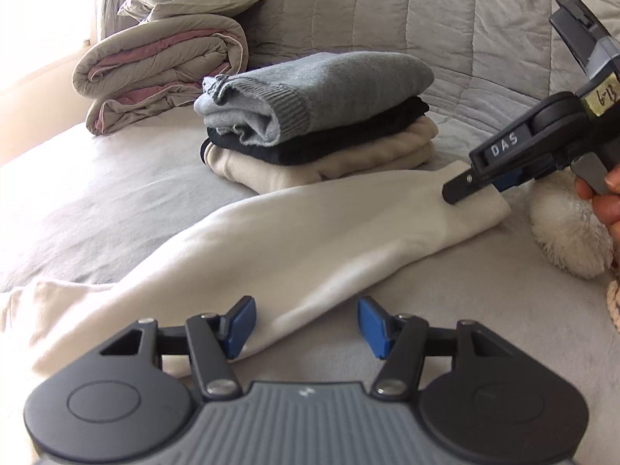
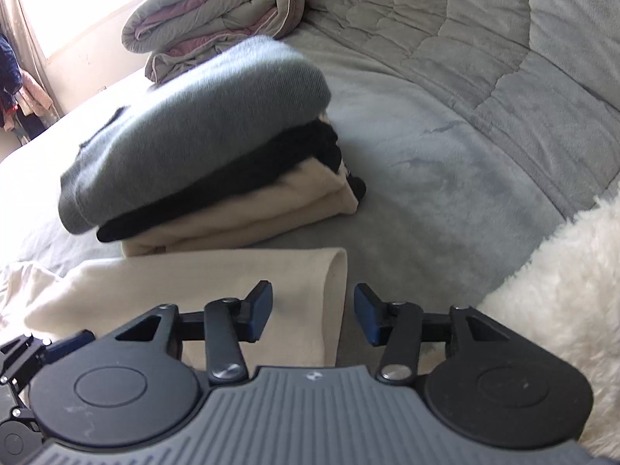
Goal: Fold clothes
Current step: 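Lay the sleeve flat with the right gripper and open both grippers, then move both open grippers back over the sweatshirt body toward the other sleeve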
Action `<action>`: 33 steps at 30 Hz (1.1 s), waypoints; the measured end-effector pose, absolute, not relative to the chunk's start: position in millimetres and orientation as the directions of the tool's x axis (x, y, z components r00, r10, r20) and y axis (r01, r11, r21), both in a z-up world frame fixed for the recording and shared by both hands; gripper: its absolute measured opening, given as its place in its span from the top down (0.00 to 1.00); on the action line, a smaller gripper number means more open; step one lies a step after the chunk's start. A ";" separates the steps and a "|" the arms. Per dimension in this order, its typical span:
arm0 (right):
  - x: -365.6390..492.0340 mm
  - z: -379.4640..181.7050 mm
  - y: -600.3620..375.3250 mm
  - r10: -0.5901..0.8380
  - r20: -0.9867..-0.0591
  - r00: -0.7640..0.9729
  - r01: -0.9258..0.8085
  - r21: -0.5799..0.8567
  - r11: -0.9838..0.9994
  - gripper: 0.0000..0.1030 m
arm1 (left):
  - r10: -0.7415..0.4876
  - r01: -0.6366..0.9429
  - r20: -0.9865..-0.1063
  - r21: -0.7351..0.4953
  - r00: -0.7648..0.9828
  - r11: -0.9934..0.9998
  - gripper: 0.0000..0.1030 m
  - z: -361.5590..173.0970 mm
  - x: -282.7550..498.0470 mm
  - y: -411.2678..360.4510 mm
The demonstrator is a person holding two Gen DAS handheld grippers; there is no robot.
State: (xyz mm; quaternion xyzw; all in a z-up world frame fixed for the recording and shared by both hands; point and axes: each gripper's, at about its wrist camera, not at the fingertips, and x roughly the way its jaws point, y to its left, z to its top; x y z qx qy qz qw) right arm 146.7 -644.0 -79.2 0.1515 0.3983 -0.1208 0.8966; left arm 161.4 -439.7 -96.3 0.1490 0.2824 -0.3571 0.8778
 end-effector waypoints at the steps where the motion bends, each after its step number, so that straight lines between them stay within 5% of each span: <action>1: 146.8 -82.1 -642.1 -0.111 -0.750 0.652 0.337 0.156 0.929 0.73 | -0.540 0.707 -0.599 0.061 0.591 0.705 0.45 -96.0 162.5 -441.0; 3: 147.1 -80.5 -641.0 -0.111 -0.746 0.657 0.325 0.148 0.934 0.91 | -0.532 0.694 -0.599 0.055 0.598 0.718 0.60 -95.0 166.6 -443.4; 5: 145.6 -74.0 -641.3 -0.121 -0.737 0.665 0.325 0.140 0.935 0.91 | -0.531 0.687 -0.603 0.039 0.595 0.726 0.92 -91.9 169.2 -445.4; 12: 151.5 -76.2 -637.4 -0.219 -0.773 0.595 0.344 -0.001 0.939 0.91 | -0.619 0.743 -0.628 -0.095 0.471 0.662 0.87 -90.4 167.1 -439.8; 14: 150.7 -78.4 -632.2 -0.242 -0.768 0.593 0.339 -0.034 0.940 0.89 | -0.631 0.748 -0.614 -0.096 0.474 0.656 0.70 -86.7 163.6 -435.5; 16: 149.0 -79.2 -625.9 -0.270 -0.757 0.595 0.335 -0.072 0.939 0.66 | -0.656 0.749 -0.583 -0.118 0.480 0.652 0.56 -78.2 162.6 -425.0; 19: 141.3 -68.4 -617.4 -0.282 -0.726 0.628 0.319 -0.091 0.943 0.59 | -0.653 0.726 -0.542 -0.109 0.529 0.679 0.50 -63.8 169.4 -403.3; 27: 138.7 -44.1 -579.0 -0.113 -0.678 0.726 0.170 0.018 0.985 0.59 | -0.399 0.525 -0.575 0.062 0.714 0.849 0.50 -62.3 234.9 -333.7; 30: 147.6 -43.5 -551.5 0.024 -0.666 0.746 0.067 0.111 0.992 0.70 | -0.347 0.486 -0.608 0.074 0.714 0.871 0.55 -68.2 256.4 -312.1; 33: 160.4 -47.5 -521.6 0.132 -0.651 0.748 -0.017 0.180 0.983 0.71 | -0.345 0.492 -0.637 0.062 0.689 0.868 0.68 -78.6 269.3 -299.7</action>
